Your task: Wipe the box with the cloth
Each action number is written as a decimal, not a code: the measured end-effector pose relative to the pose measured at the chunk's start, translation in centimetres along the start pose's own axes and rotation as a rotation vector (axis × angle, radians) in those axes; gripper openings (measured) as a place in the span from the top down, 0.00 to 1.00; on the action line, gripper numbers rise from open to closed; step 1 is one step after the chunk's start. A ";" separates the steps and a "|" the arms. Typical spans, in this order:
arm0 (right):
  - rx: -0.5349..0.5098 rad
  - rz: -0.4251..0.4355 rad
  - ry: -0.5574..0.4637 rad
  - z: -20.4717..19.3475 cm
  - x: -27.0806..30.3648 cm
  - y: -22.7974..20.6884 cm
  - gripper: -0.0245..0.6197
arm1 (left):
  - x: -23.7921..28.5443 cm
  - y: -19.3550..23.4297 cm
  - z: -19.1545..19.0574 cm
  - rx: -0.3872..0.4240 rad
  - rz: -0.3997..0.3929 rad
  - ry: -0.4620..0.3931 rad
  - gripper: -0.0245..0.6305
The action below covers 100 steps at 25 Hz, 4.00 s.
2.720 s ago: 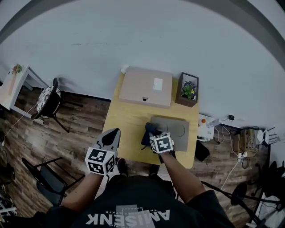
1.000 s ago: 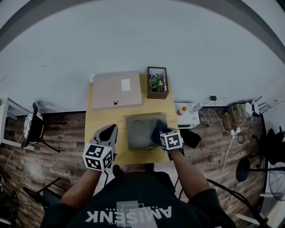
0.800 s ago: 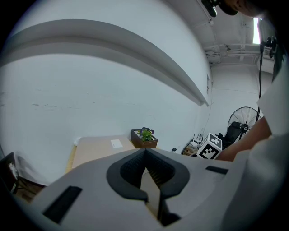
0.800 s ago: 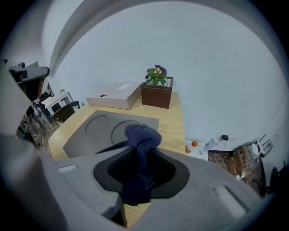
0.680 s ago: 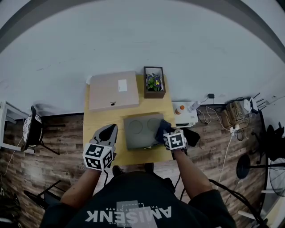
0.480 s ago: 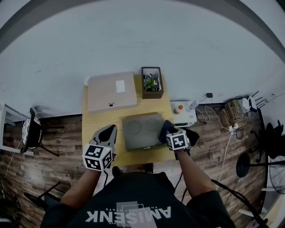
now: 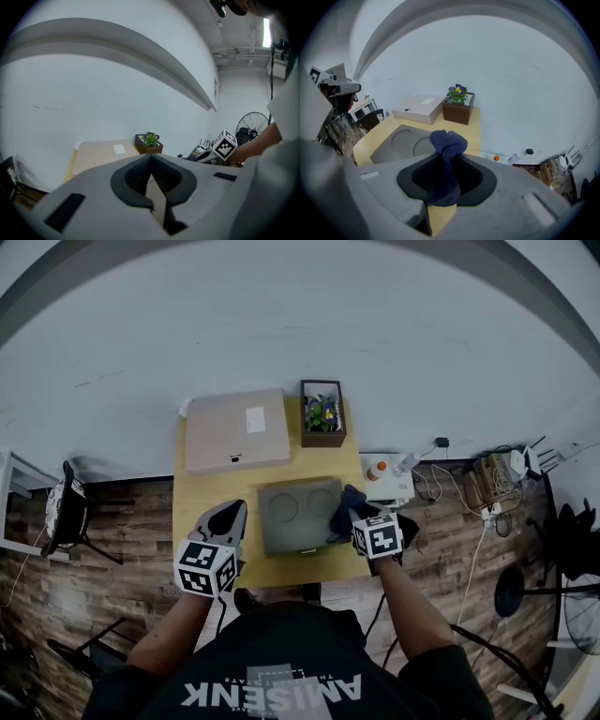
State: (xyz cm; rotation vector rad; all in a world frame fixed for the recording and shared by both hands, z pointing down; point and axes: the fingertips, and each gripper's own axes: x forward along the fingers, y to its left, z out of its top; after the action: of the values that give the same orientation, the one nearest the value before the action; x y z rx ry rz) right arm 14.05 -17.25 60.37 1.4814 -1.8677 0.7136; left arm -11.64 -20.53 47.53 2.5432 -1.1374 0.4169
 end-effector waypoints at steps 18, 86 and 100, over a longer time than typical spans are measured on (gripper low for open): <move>-0.242 0.349 -0.032 8.1 6.6 16.9 0.81 | -7.9 5.8 -1.2 -0.101 0.284 -0.065 0.96; 0.016 0.150 0.091 3.3 9.0 3.2 0.81 | -5.3 2.3 -1.3 -0.051 0.211 -0.011 0.96; 0.126 0.139 0.085 2.6 7.9 1.1 0.81 | -4.3 1.6 -0.9 -0.030 0.176 -0.008 0.96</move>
State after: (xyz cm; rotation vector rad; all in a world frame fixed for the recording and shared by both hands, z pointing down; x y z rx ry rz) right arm 11.35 -23.91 64.74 1.3845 -1.9040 0.9613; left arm -15.75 -18.33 46.96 2.4298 -1.3653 0.4292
